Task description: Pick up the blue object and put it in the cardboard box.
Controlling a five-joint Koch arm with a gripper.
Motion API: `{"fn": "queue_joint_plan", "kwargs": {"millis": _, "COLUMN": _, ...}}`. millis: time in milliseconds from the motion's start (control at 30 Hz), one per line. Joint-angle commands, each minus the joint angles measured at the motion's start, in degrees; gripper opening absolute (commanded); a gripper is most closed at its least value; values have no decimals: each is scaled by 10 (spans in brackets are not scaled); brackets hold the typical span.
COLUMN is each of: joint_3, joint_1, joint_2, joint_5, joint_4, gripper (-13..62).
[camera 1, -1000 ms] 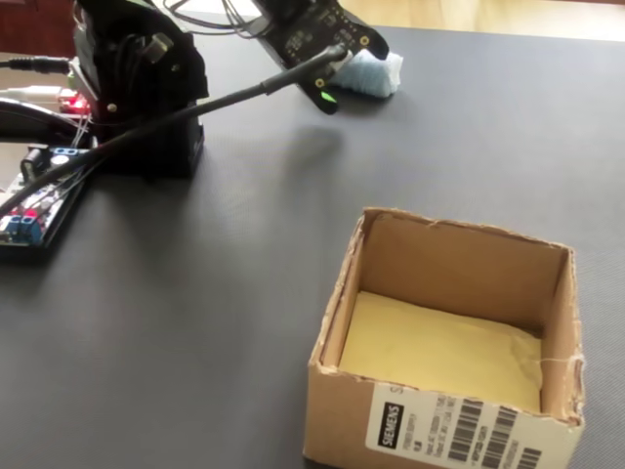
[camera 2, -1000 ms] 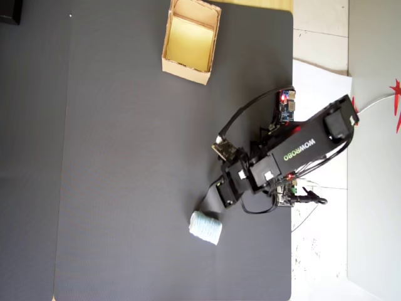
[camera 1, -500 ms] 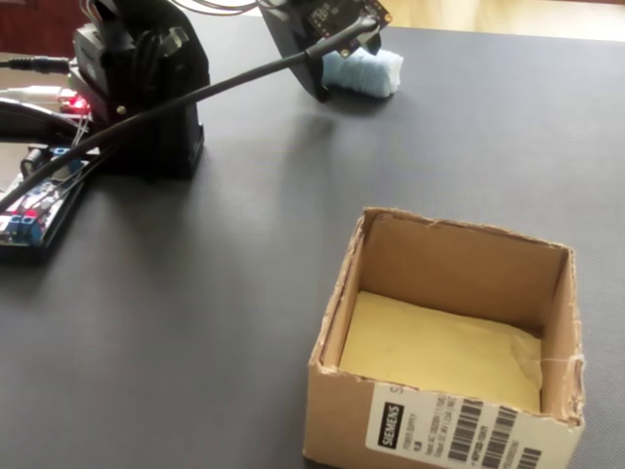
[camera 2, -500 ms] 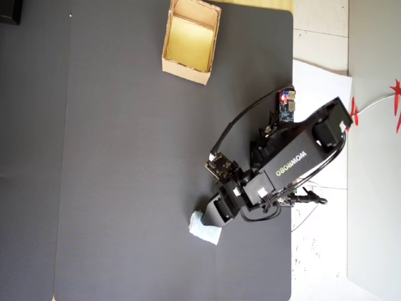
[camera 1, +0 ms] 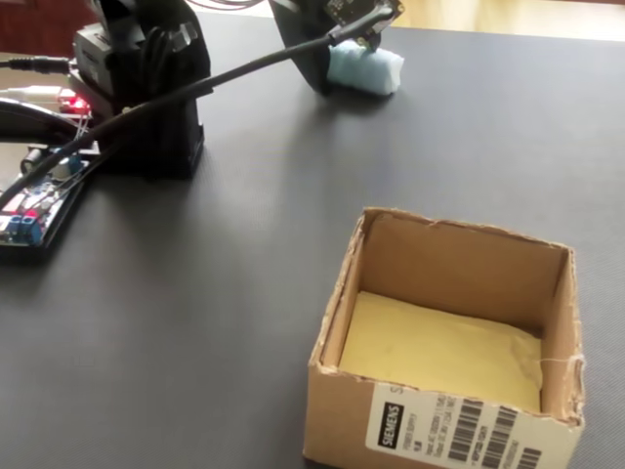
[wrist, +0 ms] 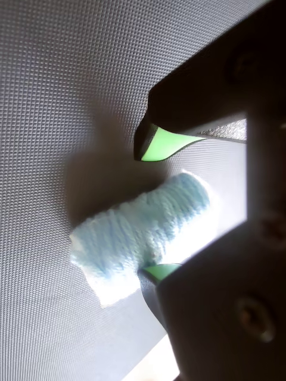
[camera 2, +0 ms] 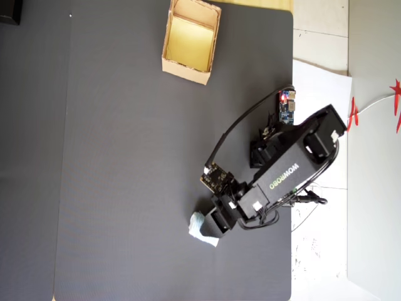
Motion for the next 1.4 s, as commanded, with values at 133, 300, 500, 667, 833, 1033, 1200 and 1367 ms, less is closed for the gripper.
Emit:
{"fn": "queue_joint_plan", "kwargs": {"millis": 133, "joint_3": -43, "joint_1": -11, "joint_2": -32, "joint_5": 18, "joint_4": -19, "gripper": 336}}
{"fn": "queue_joint_plan", "kwargs": {"millis": 300, "joint_3": -32, "joint_1": -15, "joint_2": -54, "joint_5": 17, "joint_4": -31, "gripper": 337}}
{"fn": "queue_joint_plan", "kwargs": {"millis": 500, "joint_3": -18, "joint_1": -18, "joint_2": -79, "joint_5": 18, "joint_4": -59, "gripper": 324}}
{"fn": "queue_joint_plan", "kwargs": {"millis": 667, "joint_3": 4, "joint_1": -13, "joint_2": -76, "joint_5": 18, "joint_4": -89, "gripper": 232}}
{"fn": "queue_joint_plan", "kwargs": {"millis": 833, "joint_3": 17, "joint_1": 0, "joint_2": -63, "joint_5": 17, "joint_4": -104, "gripper": 158}}
{"fn": "queue_joint_plan", "kwargs": {"millis": 1033, "joint_3": 25, "joint_1": 15, "joint_2": -50, "joint_5": 14, "joint_4": -124, "gripper": 122}}
{"fn": "queue_joint_plan", "kwargs": {"millis": 1200, "joint_3": 33, "joint_1": 40, "joint_2": -21, "joint_5": 12, "joint_4": -134, "gripper": 122}}
{"fn": "queue_joint_plan", "kwargs": {"millis": 1367, "joint_3": 42, "joint_1": 60, "joint_2": 11, "joint_5": -5, "joint_4": -144, "gripper": 122}}
